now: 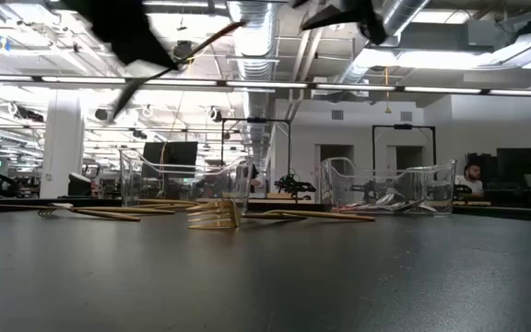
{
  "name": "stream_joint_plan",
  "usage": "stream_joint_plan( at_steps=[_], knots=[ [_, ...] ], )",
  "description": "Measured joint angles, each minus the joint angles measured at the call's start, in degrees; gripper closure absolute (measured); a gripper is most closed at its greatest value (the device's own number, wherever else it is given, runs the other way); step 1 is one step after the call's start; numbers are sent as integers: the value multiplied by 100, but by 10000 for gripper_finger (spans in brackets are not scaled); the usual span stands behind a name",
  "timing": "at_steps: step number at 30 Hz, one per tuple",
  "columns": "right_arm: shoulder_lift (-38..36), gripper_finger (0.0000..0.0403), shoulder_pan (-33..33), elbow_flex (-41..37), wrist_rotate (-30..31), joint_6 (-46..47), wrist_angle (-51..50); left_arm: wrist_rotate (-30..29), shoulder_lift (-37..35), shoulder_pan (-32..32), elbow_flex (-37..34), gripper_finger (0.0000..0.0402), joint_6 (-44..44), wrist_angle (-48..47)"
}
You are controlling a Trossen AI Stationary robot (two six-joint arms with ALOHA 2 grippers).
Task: Sort silverware by color (type)
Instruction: Put the orange spoon into the top right transparent bin
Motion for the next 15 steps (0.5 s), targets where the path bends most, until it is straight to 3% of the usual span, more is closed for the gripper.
stream_joint_plan(
  at_steps=[6, 9, 13, 15],
  knots=[
    [173, 180, -10, 0, -16, 83, 687, 305, 172, 899, 45, 396, 903, 1649],
    [173, 179, -142, 0, -2, 79, 676, 215, 310, 1218, 218, 397, 877, 1678],
    [176, 188, -437, 0, -5, -293, 990, 832, 522, 1544, 451, 397, 1381, 1913],
    [176, 194, -598, 0, -124, -427, 1241, 859, 653, 1610, 619, 397, 1560, 1956]
  ],
)
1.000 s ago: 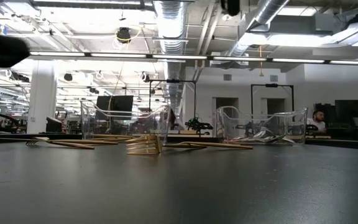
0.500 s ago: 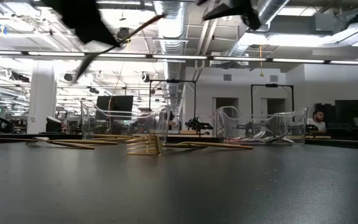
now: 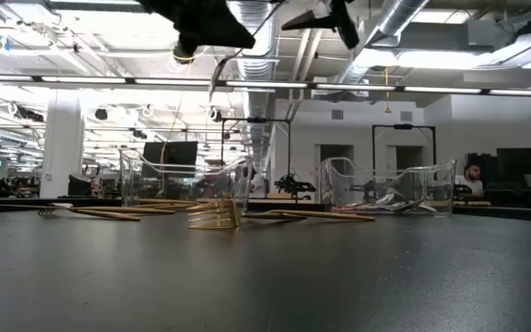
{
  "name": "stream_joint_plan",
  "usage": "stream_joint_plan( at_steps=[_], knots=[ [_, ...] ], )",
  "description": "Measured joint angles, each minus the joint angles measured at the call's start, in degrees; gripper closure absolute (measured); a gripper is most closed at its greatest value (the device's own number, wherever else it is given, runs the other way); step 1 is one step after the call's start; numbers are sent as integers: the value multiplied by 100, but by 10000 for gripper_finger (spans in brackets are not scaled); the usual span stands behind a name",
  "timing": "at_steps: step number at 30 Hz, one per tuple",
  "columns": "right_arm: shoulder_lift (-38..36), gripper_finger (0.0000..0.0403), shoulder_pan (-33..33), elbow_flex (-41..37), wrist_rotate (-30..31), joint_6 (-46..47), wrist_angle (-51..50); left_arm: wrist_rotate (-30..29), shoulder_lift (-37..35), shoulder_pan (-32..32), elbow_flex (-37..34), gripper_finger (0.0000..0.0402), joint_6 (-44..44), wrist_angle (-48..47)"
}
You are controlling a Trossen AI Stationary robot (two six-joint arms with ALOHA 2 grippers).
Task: Sort silverware by color (type)
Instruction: Put the orange spoon into the top right transparent bin
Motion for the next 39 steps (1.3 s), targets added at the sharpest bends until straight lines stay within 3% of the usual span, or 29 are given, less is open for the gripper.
stream_joint_plan(
  at_steps=[5, 9, 19, 25, 39],
  knots=[
    [-2, 214, -298, 0, -165, 17, 232, -640, 306, 66, 264, 397, 613, -64],
    [0, 253, -487, 0, -533, 204, -14, -1004, 442, 64, 460, 397, 960, -82],
    [-2, 390, -527, 2, -725, -189, -131, -1014, 442, 243, 489, 388, 1076, -88],
    [-22, 397, -522, 2, -639, -237, -146, -499, 438, 245, 493, 364, 1058, -175],
    [-22, 400, -431, 0, -588, -266, -131, -625, 436, 228, 496, 375, 717, -225]
  ],
)
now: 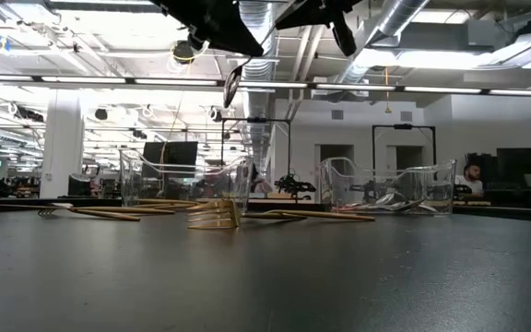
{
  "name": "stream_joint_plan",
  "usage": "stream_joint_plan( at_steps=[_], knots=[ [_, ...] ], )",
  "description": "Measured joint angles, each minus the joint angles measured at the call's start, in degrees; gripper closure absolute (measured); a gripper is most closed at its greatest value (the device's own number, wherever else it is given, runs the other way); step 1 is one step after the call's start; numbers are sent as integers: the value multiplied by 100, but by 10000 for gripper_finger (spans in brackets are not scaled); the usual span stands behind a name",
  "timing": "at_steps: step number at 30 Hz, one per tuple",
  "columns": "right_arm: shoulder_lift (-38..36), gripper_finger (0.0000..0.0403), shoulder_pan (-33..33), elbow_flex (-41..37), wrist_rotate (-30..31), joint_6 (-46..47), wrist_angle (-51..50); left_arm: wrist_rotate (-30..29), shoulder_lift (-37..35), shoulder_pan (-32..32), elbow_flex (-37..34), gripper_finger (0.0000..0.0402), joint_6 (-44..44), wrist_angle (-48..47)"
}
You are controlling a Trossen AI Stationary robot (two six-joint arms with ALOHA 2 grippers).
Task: Sort silverware by color (type)
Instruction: Put the orange spoon into the top right transparent bin
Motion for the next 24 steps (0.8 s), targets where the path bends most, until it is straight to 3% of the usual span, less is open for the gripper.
stream_joint_plan(
  at_steps=[6, 15, 24],
  knots=[
    [-11, 401, 73, 0, 353, -46, -454, -216, 0, -3, 0, 346, -663, -21],
    [-255, 402, 108, 7, 468, -130, -785, -5, 2, -3, 0, 287, -1264, -136],
    [-1156, 402, -284, 2, 890, -445, -2744, 269, -93, -3, -4, 278, -1753, -389]
  ],
)
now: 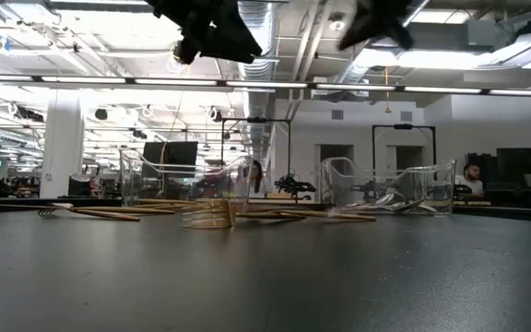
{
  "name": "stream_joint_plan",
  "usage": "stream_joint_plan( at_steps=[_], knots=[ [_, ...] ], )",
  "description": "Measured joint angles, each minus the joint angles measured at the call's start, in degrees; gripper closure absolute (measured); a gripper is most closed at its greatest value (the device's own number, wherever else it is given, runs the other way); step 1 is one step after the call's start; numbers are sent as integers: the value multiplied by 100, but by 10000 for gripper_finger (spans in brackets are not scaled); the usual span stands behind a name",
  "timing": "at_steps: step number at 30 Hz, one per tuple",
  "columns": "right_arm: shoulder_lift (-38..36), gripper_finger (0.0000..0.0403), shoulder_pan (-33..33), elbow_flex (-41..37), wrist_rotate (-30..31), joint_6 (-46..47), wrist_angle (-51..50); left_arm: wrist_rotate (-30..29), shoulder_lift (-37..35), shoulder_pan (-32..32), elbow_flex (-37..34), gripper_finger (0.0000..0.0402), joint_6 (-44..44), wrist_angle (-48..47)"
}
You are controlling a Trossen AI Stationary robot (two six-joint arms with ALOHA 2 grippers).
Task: Sort silverware by color (type)
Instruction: Put the orange spoon into the top right transparent bin
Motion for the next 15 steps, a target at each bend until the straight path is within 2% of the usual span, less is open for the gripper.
stream_joint_plan(
  at_steps=[5, 8, 11, 15],
  knots=[
    [-516, 402, -515, 2, -91, -247, -1014, -7, -45, 2, -2, 278, -63, -225],
    [-617, 397, -940, 3, -668, -436, -1488, -15, -50, 8, -2, 278, -63, -270],
    [-429, 371, -1240, 2, -1381, -785, -1659, -106, -19, 62, -2, 278, -40, -334],
    [156, 337, -1181, 2, -2069, -1250, -1606, -364, 9, 221, -4, 278, -99, -489]
  ],
)
